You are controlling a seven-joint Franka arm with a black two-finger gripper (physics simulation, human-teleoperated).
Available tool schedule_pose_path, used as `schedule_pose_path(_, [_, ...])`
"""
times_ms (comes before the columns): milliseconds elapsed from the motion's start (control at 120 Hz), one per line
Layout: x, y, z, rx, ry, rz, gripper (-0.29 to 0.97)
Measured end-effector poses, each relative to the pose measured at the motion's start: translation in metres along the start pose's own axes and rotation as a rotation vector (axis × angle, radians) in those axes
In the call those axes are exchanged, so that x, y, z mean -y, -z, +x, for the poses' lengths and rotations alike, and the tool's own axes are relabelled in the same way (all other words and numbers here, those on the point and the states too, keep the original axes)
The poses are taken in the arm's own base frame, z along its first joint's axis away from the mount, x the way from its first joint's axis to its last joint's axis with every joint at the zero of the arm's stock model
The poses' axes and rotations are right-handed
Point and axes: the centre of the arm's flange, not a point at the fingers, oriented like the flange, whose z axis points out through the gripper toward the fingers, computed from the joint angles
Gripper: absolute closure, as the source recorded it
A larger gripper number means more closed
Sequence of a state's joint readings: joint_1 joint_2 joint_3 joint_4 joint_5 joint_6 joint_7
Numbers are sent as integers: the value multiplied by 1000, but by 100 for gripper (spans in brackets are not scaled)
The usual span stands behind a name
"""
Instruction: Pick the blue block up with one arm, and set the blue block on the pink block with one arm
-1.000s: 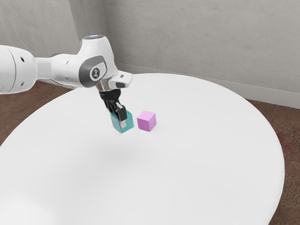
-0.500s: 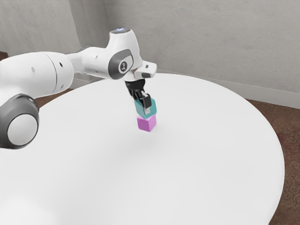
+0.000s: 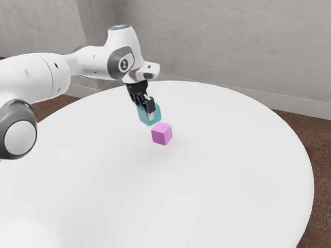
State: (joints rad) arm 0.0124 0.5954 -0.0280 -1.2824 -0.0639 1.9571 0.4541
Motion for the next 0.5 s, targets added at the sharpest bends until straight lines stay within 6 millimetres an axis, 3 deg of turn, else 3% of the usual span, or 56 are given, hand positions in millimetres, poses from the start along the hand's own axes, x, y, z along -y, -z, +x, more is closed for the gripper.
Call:
schedule_pose_path(175, [5,3,7,-21,-8,13,30])
schedule_pose_path(500, [29,-50,24,-15,-36,16,30])
